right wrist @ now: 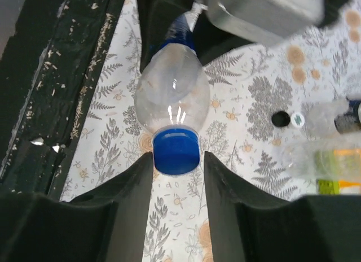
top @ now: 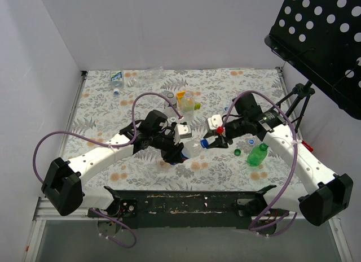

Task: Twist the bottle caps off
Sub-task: Unscrew the bottle cap from the plastic bottle.

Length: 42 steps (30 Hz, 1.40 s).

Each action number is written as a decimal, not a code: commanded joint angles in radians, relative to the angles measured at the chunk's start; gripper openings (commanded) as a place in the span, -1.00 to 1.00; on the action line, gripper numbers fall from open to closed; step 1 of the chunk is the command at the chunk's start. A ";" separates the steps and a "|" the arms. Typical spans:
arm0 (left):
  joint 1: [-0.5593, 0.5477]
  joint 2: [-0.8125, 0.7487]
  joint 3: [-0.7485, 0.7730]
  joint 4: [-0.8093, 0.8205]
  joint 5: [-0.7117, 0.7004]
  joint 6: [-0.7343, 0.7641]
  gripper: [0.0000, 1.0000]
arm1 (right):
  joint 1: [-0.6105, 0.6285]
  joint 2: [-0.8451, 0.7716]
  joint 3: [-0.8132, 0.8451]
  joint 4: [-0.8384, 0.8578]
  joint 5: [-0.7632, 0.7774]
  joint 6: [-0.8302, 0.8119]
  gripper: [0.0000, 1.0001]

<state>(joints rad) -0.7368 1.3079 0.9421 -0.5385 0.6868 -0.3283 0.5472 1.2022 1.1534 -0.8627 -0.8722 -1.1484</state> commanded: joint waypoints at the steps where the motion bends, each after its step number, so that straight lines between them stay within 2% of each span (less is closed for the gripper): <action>1: 0.002 -0.041 -0.005 0.037 -0.092 0.026 -0.84 | -0.087 -0.038 -0.008 0.129 -0.094 0.252 0.15; 3: 0.001 -0.055 -0.003 0.040 -0.112 0.026 -0.84 | -0.113 -0.044 -0.003 0.143 -0.141 0.314 0.36; 6: -0.001 -0.085 -0.005 0.040 -0.144 0.025 -0.84 | -0.145 -0.055 0.003 0.145 -0.191 0.378 0.54; 12: -0.010 -0.160 -0.034 0.041 -0.219 0.028 -0.84 | -0.208 -0.107 -0.026 0.151 -0.200 0.464 0.71; 16: -0.015 -0.211 -0.045 0.043 -0.331 0.052 -0.84 | -0.216 -0.115 -0.035 0.146 -0.195 0.538 0.72; 20: -0.015 -0.260 -0.051 0.067 -0.429 0.083 -0.83 | -0.220 -0.093 -0.032 0.208 -0.171 0.735 0.69; 27: -0.018 -0.268 -0.062 0.078 -0.438 0.156 -0.81 | -0.236 -0.055 -0.064 0.352 -0.266 1.001 0.66; 34: -0.052 -0.204 -0.045 0.086 -0.432 0.164 -0.81 | -0.236 -0.007 -0.149 0.569 -0.238 1.317 0.61; 42: -0.102 -0.138 -0.005 0.103 -0.464 0.160 -0.81 | -0.211 0.030 -0.175 0.631 -0.202 1.411 0.57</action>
<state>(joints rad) -0.8169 1.1698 0.8913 -0.4694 0.2432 -0.1783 0.3210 1.2373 0.9962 -0.3222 -1.0771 0.1757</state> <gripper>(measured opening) 0.390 0.796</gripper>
